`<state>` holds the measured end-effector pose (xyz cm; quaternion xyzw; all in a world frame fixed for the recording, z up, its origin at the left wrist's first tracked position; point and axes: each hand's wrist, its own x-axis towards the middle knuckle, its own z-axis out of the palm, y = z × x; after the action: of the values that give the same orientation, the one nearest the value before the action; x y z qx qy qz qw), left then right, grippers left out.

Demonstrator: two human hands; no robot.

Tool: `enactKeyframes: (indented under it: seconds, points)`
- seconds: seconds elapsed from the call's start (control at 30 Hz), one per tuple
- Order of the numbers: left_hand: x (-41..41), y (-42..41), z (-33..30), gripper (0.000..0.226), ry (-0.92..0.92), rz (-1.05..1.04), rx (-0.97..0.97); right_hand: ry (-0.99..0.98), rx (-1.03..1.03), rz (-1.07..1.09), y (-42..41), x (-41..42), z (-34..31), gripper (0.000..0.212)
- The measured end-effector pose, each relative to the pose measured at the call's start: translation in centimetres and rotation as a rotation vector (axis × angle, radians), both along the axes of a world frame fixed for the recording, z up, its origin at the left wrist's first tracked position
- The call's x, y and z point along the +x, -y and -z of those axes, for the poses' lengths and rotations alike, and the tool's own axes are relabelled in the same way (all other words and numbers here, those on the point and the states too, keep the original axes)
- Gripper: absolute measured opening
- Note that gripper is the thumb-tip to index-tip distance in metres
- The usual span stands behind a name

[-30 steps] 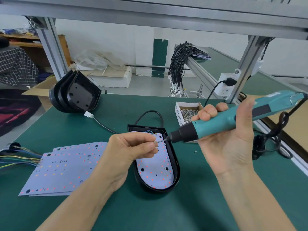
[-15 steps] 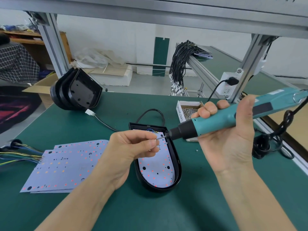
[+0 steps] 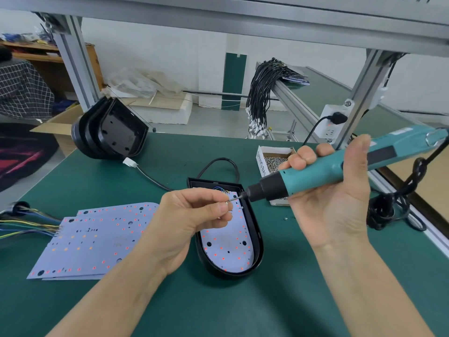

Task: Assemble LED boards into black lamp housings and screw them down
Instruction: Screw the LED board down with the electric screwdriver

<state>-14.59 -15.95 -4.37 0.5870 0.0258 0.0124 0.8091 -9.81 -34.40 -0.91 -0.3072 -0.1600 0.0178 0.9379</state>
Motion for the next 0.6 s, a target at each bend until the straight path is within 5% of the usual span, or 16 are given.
enactKeyframes:
  seconds: [0.6]
  points:
    - [0.08, 0.39, 0.23, 0.018, 0.011, -0.052, -0.022, 0.006, -0.016, -0.005, -0.01, 0.07, 0.16, 0.051]
